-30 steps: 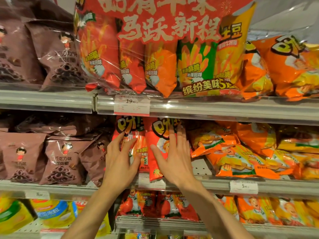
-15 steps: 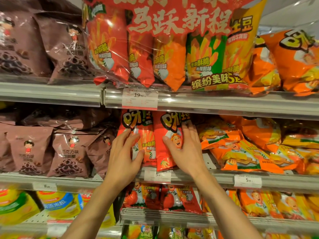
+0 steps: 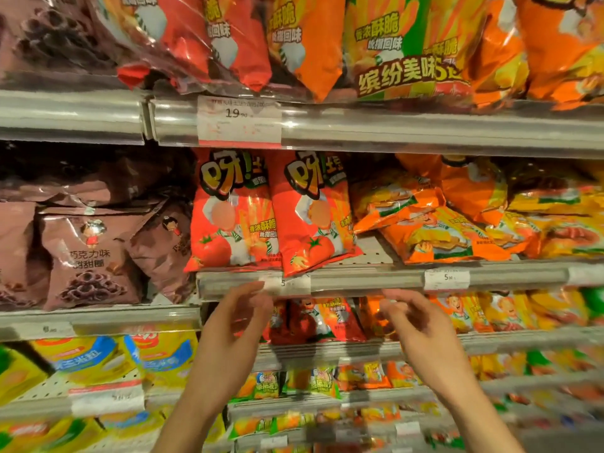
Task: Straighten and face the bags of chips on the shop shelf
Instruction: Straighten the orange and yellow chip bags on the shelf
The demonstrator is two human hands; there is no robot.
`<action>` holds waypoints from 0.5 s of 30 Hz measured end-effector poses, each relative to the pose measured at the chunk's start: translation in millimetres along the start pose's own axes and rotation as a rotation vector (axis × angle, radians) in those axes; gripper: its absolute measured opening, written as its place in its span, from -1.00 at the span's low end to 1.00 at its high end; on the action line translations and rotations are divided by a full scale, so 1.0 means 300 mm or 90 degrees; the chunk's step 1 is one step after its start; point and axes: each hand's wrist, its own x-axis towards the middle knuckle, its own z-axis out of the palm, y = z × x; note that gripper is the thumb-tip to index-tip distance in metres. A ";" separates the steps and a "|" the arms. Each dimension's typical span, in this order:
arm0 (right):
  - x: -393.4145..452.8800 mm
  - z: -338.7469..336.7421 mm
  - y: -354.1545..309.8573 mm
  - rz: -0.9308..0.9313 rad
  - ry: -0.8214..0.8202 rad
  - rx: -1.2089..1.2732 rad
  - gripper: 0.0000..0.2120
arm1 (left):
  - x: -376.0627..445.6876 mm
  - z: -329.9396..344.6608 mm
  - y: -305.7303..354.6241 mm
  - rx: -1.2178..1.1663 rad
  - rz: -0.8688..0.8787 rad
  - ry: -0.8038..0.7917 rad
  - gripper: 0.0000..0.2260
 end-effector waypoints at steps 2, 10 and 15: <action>-0.019 -0.051 0.044 0.025 0.016 -0.001 -0.90 | -0.026 0.044 -0.016 -0.007 -0.033 -0.012 -0.84; 0.027 -0.257 0.108 -0.003 0.033 0.030 -0.91 | -0.060 0.277 0.051 -0.020 -0.035 -0.016 -0.84; 0.120 -0.437 0.165 -0.025 0.004 0.085 -0.91 | -0.055 0.473 0.107 -0.059 -0.007 0.034 -0.81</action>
